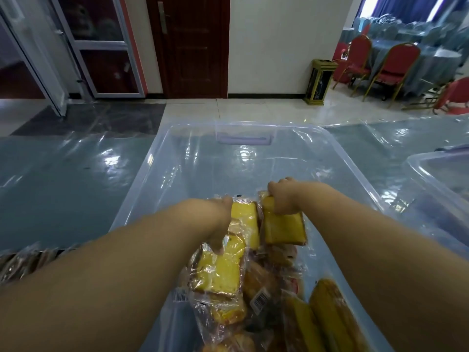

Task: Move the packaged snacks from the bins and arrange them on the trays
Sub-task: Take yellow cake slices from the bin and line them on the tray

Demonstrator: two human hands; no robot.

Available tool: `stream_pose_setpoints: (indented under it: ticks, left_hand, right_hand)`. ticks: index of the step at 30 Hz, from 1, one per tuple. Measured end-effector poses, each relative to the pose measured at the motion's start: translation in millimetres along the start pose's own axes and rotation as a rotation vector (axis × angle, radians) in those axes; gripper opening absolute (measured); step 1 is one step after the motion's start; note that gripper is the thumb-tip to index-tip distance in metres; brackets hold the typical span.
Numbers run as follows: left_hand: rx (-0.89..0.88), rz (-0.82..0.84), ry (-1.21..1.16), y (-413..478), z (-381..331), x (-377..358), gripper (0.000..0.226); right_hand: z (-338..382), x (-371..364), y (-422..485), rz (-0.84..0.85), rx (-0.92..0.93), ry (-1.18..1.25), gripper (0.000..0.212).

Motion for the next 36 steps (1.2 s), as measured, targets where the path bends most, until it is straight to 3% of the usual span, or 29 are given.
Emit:
stream_pose_setpoints:
  ticks: [3, 7, 11, 18, 21, 26, 32, 36]
  left_hand:
    - [-0.015, 0.018, 0.032, -2.9, -0.6, 4.0, 0.088]
    - [-0.072, 0.064, 0.081, -8.7, -4.0, 8.8, 0.063]
    - [-0.049, 0.005, 0.011, -19.5, 1.3, 22.7, 0.053]
    - [-0.01, -0.338, -0.222, -75.0, 28.7, 62.7, 0.037]
    - [-0.011, -0.499, -0.376, -116.0, 45.1, 71.5, 0.034]
    - [-0.063, -0.778, -0.72, -194.5, 73.3, 72.8, 0.035]
    - [-0.071, -1.068, -1.051, -302.8, 125.8, 43.0, 0.032]
    - [-0.021, -1.109, -1.237, -370.0, 170.5, -8.0, 0.049]
  right_hand:
    - [1.3, 1.7, 1.4, -0.022, -0.005, 0.085, 0.057]
    - [-4.6, 14.8, -4.3, -0.048, -0.047, 0.05, 0.081]
    - [-0.8, 21.8, -16.7, 0.009, -0.042, 0.044, 0.051]
    - [2.2, 52.1, -72.9, -0.08, -0.068, 0.187, 0.049]
    - [4.0, 75.5, -109.1, -0.209, -0.089, 0.29, 0.045]
    - [12.9, 123.6, -183.7, -0.57, -0.072, 0.541, 0.033]
    - [69.0, 162.7, -297.0, -1.033, 0.131, 0.787, 0.036]
    - [131.9, 163.4, -350.3, -1.095, 0.269, 0.93, 0.034]
Point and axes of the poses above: each hand's wrist, its own y-axis towards the middle knuckle, its own x-axis out of the back of the hand, z = x × y, the point moved 9 cm from there along y, towards the middle knuckle, and after that the axes turned 1 degree about -z, right-handed, at the moved point
